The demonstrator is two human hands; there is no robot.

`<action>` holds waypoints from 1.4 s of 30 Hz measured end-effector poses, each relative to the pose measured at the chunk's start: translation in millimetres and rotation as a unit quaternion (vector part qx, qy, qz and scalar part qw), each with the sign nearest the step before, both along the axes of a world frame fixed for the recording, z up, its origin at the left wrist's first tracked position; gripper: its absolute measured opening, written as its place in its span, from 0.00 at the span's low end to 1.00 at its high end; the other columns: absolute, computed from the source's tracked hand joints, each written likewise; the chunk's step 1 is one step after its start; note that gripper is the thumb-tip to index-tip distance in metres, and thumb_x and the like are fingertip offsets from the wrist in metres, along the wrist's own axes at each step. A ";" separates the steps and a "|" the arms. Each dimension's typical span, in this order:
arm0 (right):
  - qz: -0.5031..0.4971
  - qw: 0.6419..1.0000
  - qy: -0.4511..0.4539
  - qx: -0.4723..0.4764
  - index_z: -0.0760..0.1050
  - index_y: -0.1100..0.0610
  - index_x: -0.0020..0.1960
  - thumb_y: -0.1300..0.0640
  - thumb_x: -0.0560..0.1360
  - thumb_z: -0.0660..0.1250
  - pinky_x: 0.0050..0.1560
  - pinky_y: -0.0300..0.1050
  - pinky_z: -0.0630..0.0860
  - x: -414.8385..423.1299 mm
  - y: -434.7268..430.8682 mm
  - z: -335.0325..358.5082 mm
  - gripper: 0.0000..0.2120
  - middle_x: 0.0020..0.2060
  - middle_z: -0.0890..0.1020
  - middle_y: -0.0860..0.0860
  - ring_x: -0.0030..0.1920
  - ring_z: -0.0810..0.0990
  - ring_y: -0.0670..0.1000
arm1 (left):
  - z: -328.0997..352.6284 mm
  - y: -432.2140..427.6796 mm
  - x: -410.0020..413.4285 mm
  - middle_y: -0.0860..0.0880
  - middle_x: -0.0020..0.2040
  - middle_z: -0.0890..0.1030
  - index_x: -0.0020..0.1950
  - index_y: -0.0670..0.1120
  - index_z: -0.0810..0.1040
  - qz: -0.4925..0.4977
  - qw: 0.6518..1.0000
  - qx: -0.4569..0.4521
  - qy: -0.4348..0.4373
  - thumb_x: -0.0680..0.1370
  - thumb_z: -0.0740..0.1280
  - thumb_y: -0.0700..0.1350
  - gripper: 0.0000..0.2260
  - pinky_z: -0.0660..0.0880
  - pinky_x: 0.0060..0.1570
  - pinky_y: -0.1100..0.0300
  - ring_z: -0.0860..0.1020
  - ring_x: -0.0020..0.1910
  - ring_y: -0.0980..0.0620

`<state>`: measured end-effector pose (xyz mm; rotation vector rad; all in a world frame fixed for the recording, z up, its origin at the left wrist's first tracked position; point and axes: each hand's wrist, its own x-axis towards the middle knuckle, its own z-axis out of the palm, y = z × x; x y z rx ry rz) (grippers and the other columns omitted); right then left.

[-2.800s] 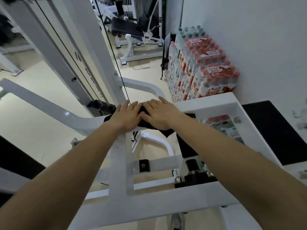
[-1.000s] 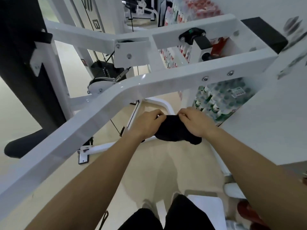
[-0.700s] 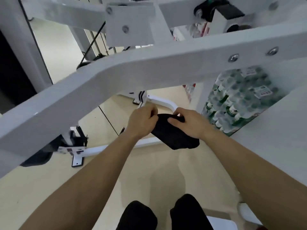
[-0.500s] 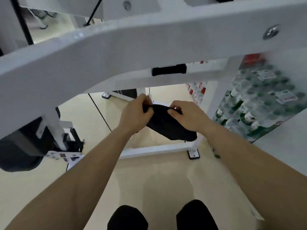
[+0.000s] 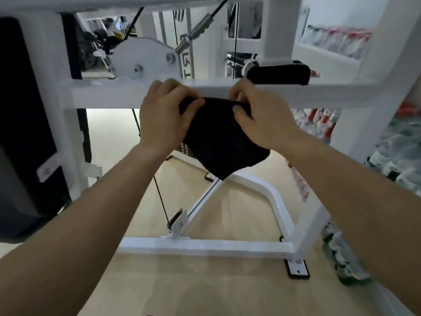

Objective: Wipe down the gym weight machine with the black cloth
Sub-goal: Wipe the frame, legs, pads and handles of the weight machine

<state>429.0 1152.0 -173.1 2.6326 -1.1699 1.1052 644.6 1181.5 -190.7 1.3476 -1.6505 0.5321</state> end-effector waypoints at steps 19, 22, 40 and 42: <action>-0.140 0.949 0.049 -0.279 0.79 0.60 0.57 0.60 0.76 0.60 0.53 0.54 0.75 87.3 -37.9 -12.4 0.13 0.48 0.83 0.58 0.49 0.81 0.61 | -10.1 -51.7 54.3 0.41 0.62 0.80 0.67 0.39 0.76 0.009 0.974 -0.105 -0.198 0.84 0.59 0.47 0.16 0.70 0.61 0.49 0.77 0.58 0.40; -0.159 0.946 0.088 -0.269 0.78 0.64 0.61 0.52 0.78 0.57 0.66 0.57 0.67 106.2 -29.6 -18.4 0.20 0.58 0.81 0.60 0.62 0.76 0.61 | -11.5 -51.0 70.7 0.37 0.60 0.79 0.65 0.39 0.78 0.056 0.972 -0.138 -0.181 0.84 0.61 0.45 0.14 0.72 0.57 0.50 0.75 0.56 0.39; -0.163 0.946 0.130 -0.249 0.74 0.62 0.62 0.47 0.80 0.54 0.58 0.56 0.73 76.0 -46.5 -12.0 0.22 0.56 0.80 0.60 0.55 0.79 0.61 | -3.3 -54.1 43.8 0.45 0.65 0.79 0.69 0.43 0.75 0.019 0.967 -0.076 -0.242 0.85 0.57 0.50 0.17 0.69 0.63 0.50 0.77 0.63 0.45; -0.136 0.952 0.129 -0.242 0.75 0.61 0.61 0.46 0.80 0.55 0.56 0.55 0.74 95.8 -46.2 -8.3 0.22 0.54 0.81 0.59 0.53 0.80 0.61 | -4.7 -48.6 64.5 0.44 0.65 0.79 0.69 0.43 0.74 0.032 0.969 -0.068 -0.237 0.85 0.56 0.49 0.17 0.69 0.64 0.50 0.77 0.63 0.44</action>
